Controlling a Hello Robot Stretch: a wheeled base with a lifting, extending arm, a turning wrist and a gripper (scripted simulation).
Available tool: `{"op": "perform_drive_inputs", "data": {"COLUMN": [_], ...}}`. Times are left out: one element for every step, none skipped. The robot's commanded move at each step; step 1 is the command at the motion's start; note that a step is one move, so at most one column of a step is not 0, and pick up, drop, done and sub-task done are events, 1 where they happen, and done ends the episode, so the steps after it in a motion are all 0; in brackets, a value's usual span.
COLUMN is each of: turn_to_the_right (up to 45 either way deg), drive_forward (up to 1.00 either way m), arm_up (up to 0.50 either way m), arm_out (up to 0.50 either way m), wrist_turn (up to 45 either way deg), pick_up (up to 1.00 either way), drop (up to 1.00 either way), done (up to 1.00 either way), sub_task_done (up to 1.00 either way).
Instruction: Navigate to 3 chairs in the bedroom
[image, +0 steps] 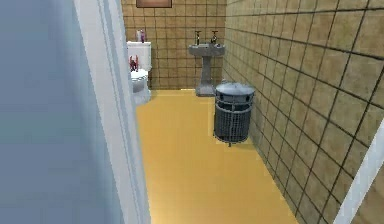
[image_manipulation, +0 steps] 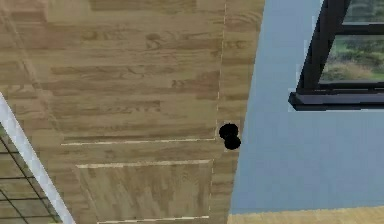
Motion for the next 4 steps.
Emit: {"op": "perform_drive_inputs", "data": {"turn_to_the_right": [0.0,15.0,0.0,-15.0], "drive_forward": [0.15,0.0,0.45,0.0], "arm_up": [0.0,0.0,0.0,0.0], "arm_out": [0.0,0.0,0.0,0.0], "wrist_turn": [0.0,0.0,0.0,0.0], "pick_up": [0.0,0.0,0.0,0.0], "drop": [0.0,0.0,0.0,0.0], "done": [0.0,0.0,0.0,0.0], "sub_task_done": [0.0,0.0,0.0,0.0]}}
